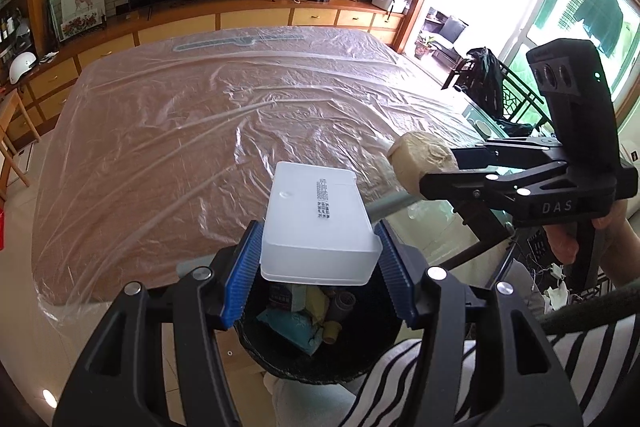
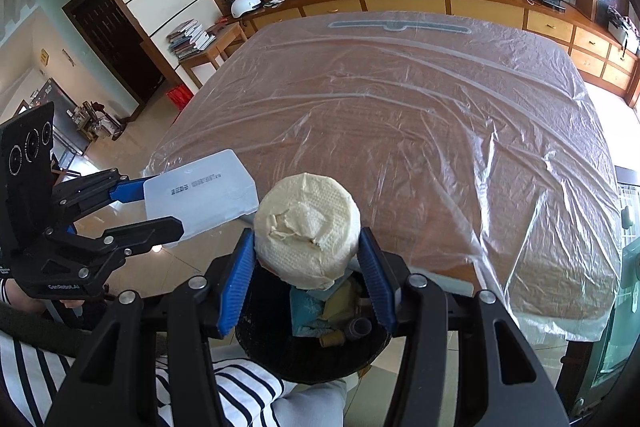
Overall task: Collect trash
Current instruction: 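Carry the white plastic box and wrapped bun over the black bin with both tools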
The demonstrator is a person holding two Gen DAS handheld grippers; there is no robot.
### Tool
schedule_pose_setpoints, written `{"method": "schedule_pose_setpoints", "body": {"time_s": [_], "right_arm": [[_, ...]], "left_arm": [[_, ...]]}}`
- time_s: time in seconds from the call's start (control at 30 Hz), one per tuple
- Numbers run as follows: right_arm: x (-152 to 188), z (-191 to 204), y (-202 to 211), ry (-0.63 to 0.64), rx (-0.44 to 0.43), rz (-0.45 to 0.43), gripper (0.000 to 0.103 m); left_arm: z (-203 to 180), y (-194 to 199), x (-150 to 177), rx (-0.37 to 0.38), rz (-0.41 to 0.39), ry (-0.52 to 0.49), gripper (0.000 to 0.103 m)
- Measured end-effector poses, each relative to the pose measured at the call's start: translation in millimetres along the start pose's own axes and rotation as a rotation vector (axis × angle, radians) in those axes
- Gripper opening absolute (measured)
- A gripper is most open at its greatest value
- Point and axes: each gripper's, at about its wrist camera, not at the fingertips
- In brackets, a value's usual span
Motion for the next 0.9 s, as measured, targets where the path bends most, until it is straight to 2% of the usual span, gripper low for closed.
{"method": "schedule_pose_setpoints", "body": {"time_s": [0.43, 0.9], "right_arm": [[34.0, 7.9, 6.4, 0.007, -0.038, 0.061, 0.051], [73.2, 4.6, -25.1, 0.007, -0.019, 0.175, 0.051]], "left_arm": [[-15.3, 8.8, 25.0, 0.022, 0.049, -0.027, 0.058], [-7.0, -27.8, 61.9, -0.026, 0.147, -0.015, 0.058]]}}
Point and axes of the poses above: each gripper's, at about its wrist camera, not at the fingertips, and y roughly against the way its jaws point, z to its left, x to its underside, and after that the axes turned 5 degrees about -z, right-handed
